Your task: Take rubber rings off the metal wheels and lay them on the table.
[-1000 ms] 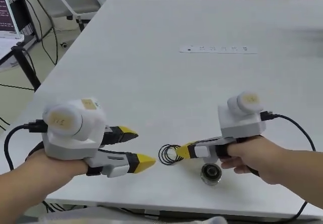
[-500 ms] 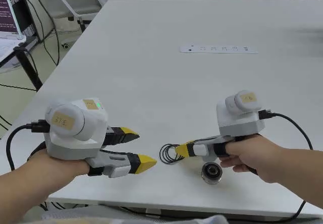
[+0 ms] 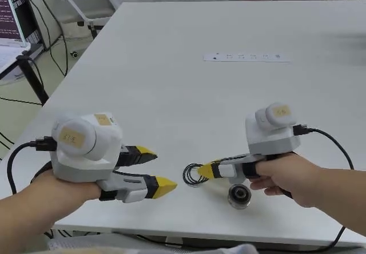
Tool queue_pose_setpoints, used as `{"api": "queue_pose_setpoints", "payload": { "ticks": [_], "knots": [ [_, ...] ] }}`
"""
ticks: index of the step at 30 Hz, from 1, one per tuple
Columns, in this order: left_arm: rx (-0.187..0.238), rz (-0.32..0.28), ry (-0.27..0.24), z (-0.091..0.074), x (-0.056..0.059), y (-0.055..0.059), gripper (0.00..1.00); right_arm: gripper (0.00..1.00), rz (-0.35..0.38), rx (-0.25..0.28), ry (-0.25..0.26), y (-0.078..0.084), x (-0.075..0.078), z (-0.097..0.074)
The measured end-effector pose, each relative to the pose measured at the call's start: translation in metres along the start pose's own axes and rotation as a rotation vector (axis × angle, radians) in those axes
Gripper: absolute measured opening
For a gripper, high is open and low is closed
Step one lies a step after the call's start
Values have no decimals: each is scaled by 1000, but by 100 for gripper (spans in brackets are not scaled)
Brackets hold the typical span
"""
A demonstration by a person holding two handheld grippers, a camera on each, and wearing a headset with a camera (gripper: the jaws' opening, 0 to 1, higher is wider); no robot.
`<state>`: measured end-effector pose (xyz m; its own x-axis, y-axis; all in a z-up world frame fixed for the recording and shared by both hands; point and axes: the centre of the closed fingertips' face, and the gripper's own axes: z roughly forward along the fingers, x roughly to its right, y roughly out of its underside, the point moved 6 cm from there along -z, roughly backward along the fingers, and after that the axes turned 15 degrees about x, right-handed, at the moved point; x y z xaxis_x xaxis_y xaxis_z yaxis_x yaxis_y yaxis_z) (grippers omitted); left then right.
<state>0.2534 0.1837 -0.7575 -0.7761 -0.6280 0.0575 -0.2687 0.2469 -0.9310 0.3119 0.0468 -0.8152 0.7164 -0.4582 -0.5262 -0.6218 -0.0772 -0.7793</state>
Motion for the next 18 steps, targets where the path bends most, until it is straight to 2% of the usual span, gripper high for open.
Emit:
{"api": "queue_pose_setpoints", "payload": {
  "ticks": [13, 18],
  "knots": [
    [-12, -1, -3, 0, -1, 2, 44, 12, -47, -25, -17, 1, -4, 4],
    [-14, -1, -1, 1, -1, 2, 44, 15, -133, -55, -25, 2, -5, 3]
  ]
}}
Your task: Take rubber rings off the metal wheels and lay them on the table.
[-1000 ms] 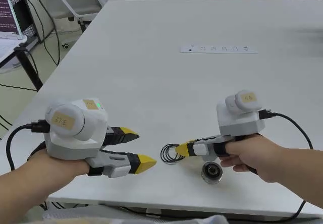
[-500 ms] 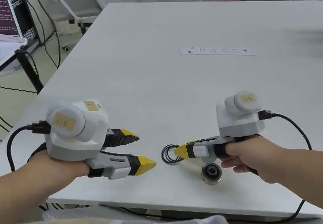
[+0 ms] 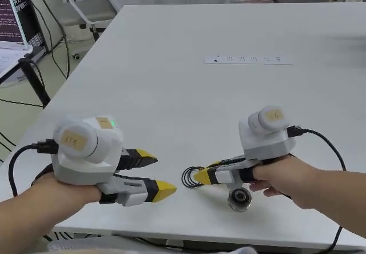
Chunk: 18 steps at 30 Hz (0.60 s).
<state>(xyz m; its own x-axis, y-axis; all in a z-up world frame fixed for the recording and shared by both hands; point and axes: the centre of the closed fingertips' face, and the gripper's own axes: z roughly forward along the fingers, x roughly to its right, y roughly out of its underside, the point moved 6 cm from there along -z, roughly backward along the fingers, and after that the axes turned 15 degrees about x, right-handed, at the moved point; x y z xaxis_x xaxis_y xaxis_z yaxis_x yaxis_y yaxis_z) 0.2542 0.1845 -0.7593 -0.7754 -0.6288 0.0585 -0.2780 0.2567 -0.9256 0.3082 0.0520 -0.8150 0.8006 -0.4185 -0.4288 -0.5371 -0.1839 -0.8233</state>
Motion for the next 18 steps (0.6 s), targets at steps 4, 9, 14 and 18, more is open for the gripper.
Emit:
{"api": "queue_pose_setpoints", "payload": {
  "ticks": [4, 9, 14, 18],
  "knots": [
    [-1, -2, 1, 2, 0, 0, 44, 22, -79, -14, -19, 1, -4, 0],
    [-2, -4, 5, 3, 1, 1, 44, 26, -156, -34, -44, 3, -10, 1],
    [-4, -5, 3, 3, 0, 1, 44, 32, -223, -35, -60, 2, -13, 1],
    [-1, -4, -1, 1, 0, -1, 44, 34, -236, -22, -61, -3, -13, -5]
  ]
}}
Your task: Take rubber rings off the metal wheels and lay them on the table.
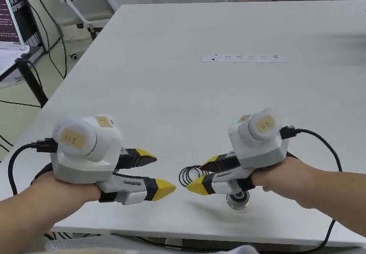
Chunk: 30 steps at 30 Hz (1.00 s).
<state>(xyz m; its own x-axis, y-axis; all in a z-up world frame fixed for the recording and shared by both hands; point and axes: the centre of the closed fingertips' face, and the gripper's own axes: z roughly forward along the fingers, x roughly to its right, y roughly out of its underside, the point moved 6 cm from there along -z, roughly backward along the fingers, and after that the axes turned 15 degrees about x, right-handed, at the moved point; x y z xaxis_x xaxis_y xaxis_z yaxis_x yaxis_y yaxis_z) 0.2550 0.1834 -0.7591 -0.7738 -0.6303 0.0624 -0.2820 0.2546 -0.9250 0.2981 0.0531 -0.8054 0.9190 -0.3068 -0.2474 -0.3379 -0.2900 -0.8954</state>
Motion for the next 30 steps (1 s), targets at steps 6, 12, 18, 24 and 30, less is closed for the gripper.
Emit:
{"api": "queue_pose_setpoints", "payload": {
  "ticks": [6, 12, 18, 24, 30],
  "knots": [
    [22, -7, -2, -1, 1, -8, 45, 40, -24, 39, 9, -13, 4, -20],
    [40, 5, 12, 1, 4, -19, 47, 45, -24, 102, 45, -24, 9, -48],
    [63, 32, 19, 2, 6, -31, 49, 50, -17, 148, 84, -29, 16, -76],
    [76, 68, 32, 6, 13, -40, 52, 55, -31, 171, 110, -30, 12, -103],
    [94, 82, 40, 8, 18, -46, 55, 62, -51, 177, 115, -27, 3, -119]
  ]
}}
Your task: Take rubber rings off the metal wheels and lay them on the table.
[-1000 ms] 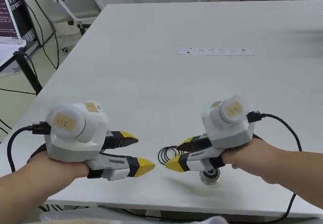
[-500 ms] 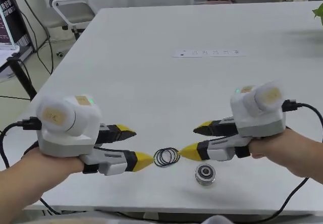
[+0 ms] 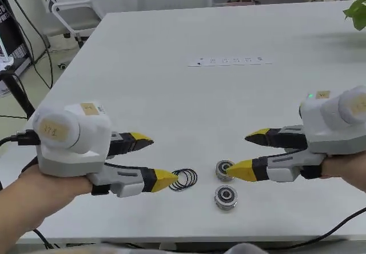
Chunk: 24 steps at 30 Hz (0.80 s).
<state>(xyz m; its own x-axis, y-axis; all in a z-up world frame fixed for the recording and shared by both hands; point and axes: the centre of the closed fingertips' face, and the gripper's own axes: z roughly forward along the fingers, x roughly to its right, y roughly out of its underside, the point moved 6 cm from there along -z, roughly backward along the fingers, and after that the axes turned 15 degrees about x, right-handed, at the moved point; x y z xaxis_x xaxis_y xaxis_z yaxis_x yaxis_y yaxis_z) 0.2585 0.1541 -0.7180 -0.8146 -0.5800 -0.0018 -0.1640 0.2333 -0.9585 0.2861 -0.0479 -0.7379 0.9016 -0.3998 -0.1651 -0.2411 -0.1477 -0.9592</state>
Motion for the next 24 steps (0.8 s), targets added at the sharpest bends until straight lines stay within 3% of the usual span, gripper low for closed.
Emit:
{"api": "queue_pose_setpoints", "payload": {
  "ticks": [14, 20, 24],
  "knots": [
    [21, -9, 6, 0, 10, 1, 62, 74, -59, -14, 28, 5, -7, -41],
    [29, -26, 4, -5, 15, 3, 67, 74, -96, -41, 53, 9, -7, -52],
    [39, -25, -3, -7, 18, 2, 69, 76, -97, -32, 60, 8, -9, -56]
  ]
}}
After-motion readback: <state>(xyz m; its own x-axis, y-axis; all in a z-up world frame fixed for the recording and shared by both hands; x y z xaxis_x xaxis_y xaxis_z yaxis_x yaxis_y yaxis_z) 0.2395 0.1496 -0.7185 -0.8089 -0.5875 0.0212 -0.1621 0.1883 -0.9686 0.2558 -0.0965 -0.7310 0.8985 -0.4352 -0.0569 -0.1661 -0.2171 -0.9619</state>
